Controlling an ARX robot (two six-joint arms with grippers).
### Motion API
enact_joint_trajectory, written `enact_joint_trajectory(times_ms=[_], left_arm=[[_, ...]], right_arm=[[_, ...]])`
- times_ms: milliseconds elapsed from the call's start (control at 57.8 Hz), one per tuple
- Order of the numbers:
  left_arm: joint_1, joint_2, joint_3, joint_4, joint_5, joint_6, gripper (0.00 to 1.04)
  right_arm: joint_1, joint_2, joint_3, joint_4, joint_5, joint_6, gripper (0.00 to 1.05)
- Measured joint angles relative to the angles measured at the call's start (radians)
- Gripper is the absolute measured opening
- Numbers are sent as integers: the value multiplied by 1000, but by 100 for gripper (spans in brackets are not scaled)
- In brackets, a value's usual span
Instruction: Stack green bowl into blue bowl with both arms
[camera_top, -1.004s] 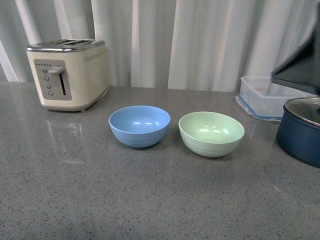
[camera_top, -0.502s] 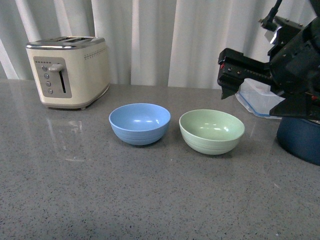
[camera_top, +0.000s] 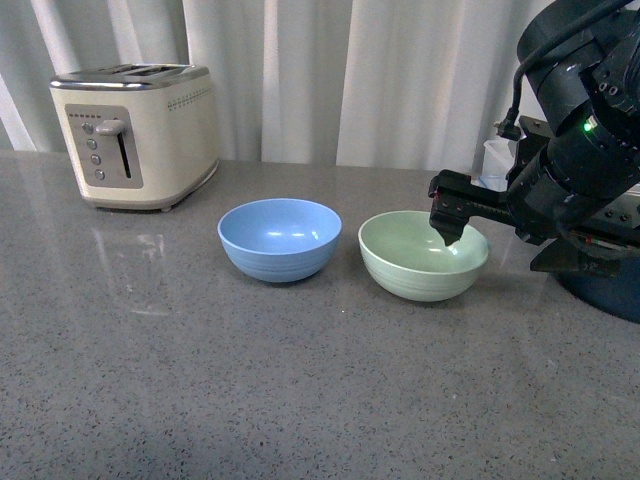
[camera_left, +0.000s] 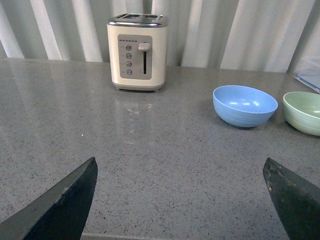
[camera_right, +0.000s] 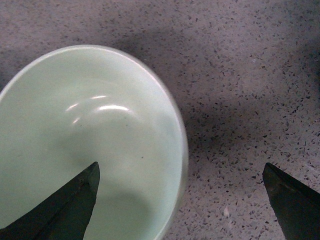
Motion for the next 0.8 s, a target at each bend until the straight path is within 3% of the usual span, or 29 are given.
enact_joint_trajectory(times_ms=[173,467,623,796], left_arm=[[0,0,0,0,0,0,98],[0,0,0,0,0,0,98],[0,0,0,0,0,0,98],[0,0,0,0,0,0,98]], right_arm=[[-12,43,43,-9,2,-3,94],[-14,138,130,-28,26,-24,32],[-14,144,137,-21,34,-27,7],[-13,122,137,-5,41,-43,2]])
